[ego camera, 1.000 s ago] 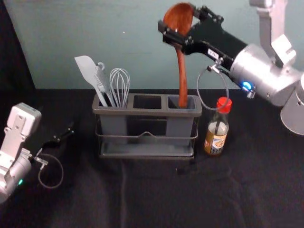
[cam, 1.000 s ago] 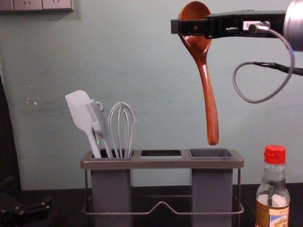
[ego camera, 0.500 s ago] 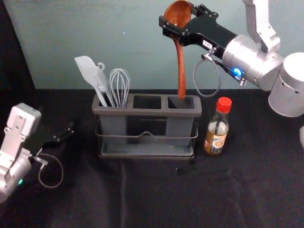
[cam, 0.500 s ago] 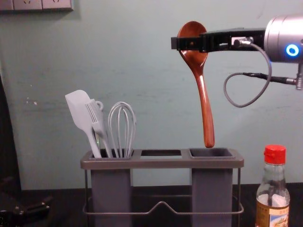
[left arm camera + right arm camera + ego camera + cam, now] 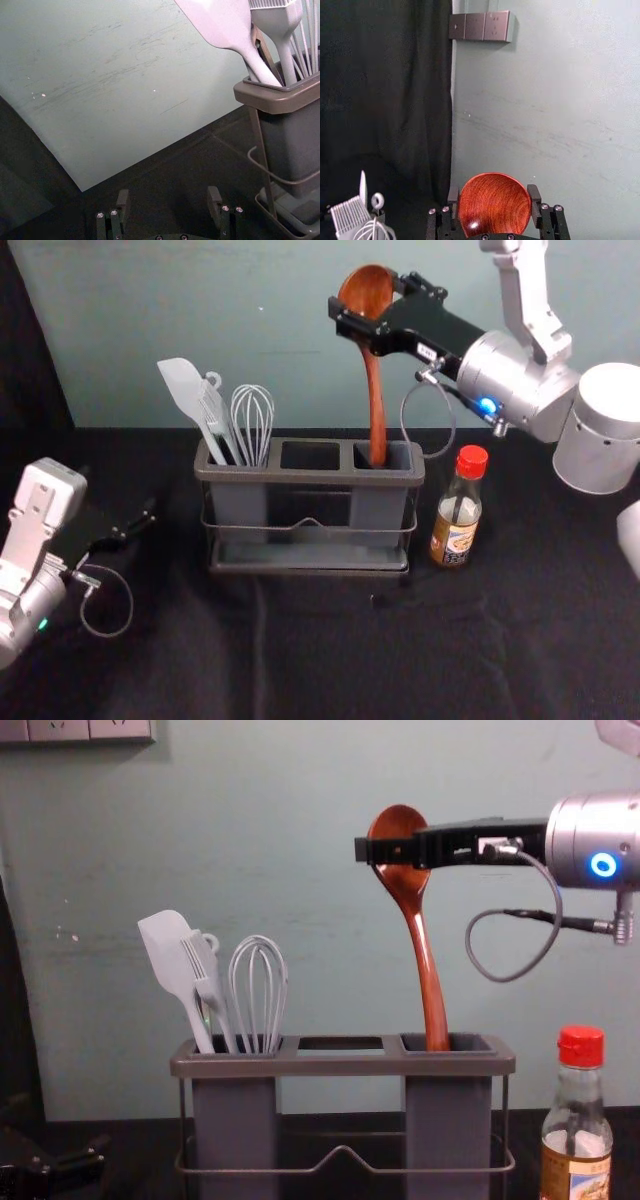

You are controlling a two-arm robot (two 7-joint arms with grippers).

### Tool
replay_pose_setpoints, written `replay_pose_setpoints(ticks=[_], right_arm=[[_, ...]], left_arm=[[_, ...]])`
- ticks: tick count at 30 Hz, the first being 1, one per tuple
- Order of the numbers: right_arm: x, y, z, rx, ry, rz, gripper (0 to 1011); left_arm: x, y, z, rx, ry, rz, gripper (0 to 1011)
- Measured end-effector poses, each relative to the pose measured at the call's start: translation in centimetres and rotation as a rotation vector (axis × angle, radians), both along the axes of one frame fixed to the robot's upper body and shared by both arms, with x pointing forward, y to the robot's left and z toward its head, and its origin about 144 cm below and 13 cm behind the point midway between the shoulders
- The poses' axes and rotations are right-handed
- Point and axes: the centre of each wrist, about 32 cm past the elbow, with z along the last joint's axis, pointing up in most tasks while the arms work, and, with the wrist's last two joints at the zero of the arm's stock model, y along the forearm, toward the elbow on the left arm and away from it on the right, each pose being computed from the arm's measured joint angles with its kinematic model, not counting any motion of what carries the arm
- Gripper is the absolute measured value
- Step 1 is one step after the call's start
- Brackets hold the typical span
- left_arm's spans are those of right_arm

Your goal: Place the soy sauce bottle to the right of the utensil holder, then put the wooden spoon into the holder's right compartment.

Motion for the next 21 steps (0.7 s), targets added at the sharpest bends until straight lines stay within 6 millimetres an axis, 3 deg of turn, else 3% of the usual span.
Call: replay_pose_setpoints(ticks=[21], right_arm=[[-3.1,-1.4,-1.7,-0.006,0.018,0.002,837]], left_arm=[[0.0,0.0,0.0,0.000,0.000,0.000,1011]])
